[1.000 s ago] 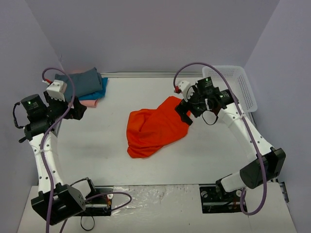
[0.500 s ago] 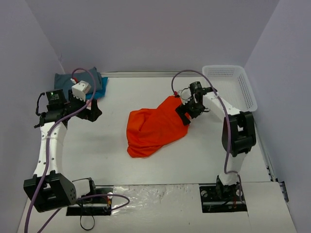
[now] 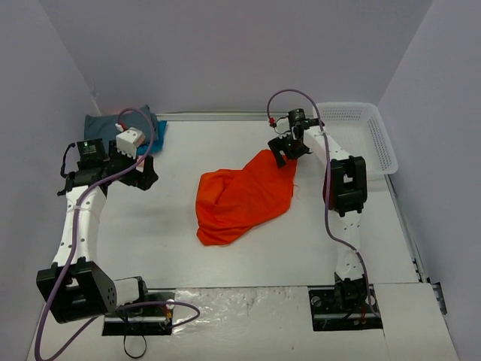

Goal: Fold and stack the t-shirts
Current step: Flatten out the tshirt

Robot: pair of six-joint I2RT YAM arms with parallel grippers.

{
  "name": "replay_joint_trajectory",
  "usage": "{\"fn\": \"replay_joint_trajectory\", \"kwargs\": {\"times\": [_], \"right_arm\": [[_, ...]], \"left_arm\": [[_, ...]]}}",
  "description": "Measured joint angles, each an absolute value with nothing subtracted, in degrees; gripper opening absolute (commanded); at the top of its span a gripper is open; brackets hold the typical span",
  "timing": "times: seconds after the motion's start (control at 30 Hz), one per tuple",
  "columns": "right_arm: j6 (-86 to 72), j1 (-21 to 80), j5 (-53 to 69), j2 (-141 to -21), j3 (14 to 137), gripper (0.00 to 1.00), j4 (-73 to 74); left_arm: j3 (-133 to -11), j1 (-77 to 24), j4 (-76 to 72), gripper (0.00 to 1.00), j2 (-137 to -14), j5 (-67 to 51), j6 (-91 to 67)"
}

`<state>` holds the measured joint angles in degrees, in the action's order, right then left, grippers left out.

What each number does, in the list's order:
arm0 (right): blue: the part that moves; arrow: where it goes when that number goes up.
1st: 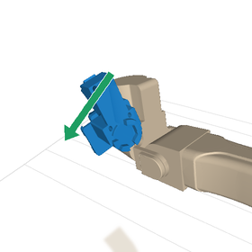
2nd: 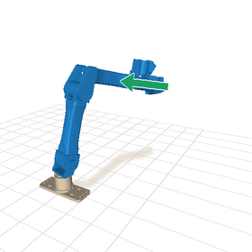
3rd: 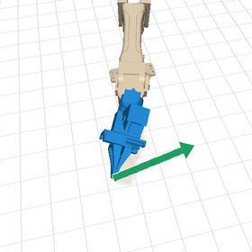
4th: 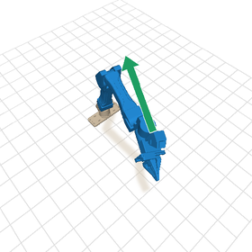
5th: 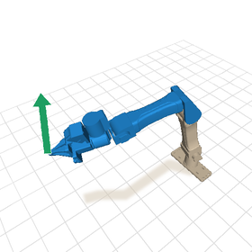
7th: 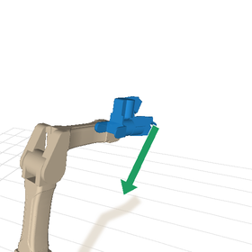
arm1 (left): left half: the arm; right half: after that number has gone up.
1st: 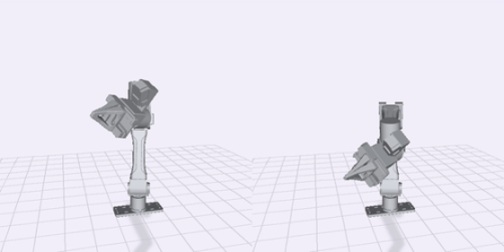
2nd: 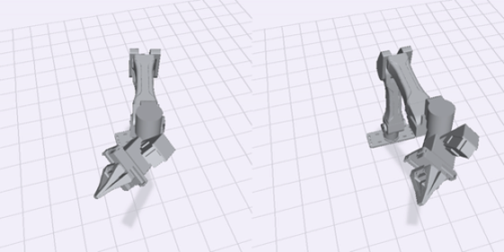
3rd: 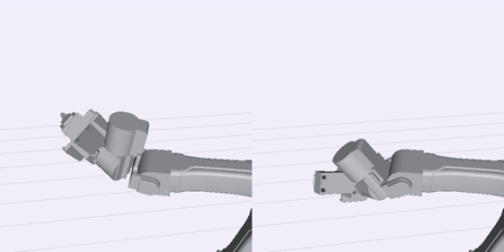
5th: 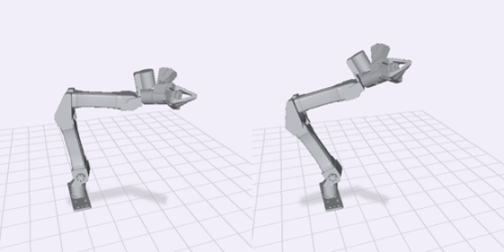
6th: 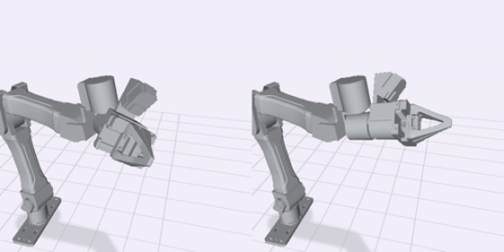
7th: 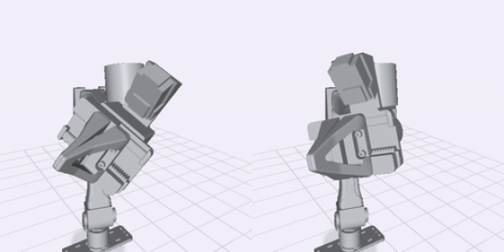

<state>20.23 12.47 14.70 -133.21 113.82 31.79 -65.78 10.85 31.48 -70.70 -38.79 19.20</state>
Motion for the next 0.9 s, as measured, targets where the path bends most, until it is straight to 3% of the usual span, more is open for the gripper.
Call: {"fn": "replay_joint_trajectory", "kwargs": {"times": [0.17, 0.23, 0.27, 0.3, 0.33, 0.37, 0.7, 0.9], "right_arm": [[19.44, 12.45, 13.65, -135.39, 113.84, 0.71, 33.06], [19.53, 12.45, 12.93, -135.81, 113.8, 0.61, 33.34], [19.51, 12.45, 12.8, -135.81, 113.8, 0.48, 33.34], [19.81, 12.45, 12.71, -135.83, 113.8, 0.21, 33.36], [20.08, 12.4, 12.67, -135.83, 113.71, 0.05, 33.28], [19.64, 12.4, 12.8, -135.81, 113.54, 0.0, 33.3], [20.45, 12.4, 12.82, -134.47, 111.02, 0.0, 32.01], [21.06, 12.4, 12.73, -133.14, 108.66, 0.0, 31.7]], "left_arm": [[-65.8, 9.85, 31.46, 0.93, -72.07, -38.26, 19.51], [-65.8, 9.28, 31.48, 0.93, -72.82, -37.85, 19.51], [-65.8, 8.88, 31.48, 0.95, -73.23, -37.65, 19.51], [-65.8, 8.49, 31.48, 0.97, -73.67, -37.36, 19.51], [-65.8, 8.12, 31.46, 0.97, -74.06, -37.1, 19.49], [-65.8, 7.6, 31.44, 0.97, -74.43, -36.75, 19.44], [-73.63, -1.54, 30.72, 0.89, -89.3, -36.45, 19.27], [-85.01, -5.74, 28.49, 0.7, -107.02, -39.92, 14.72]]}}
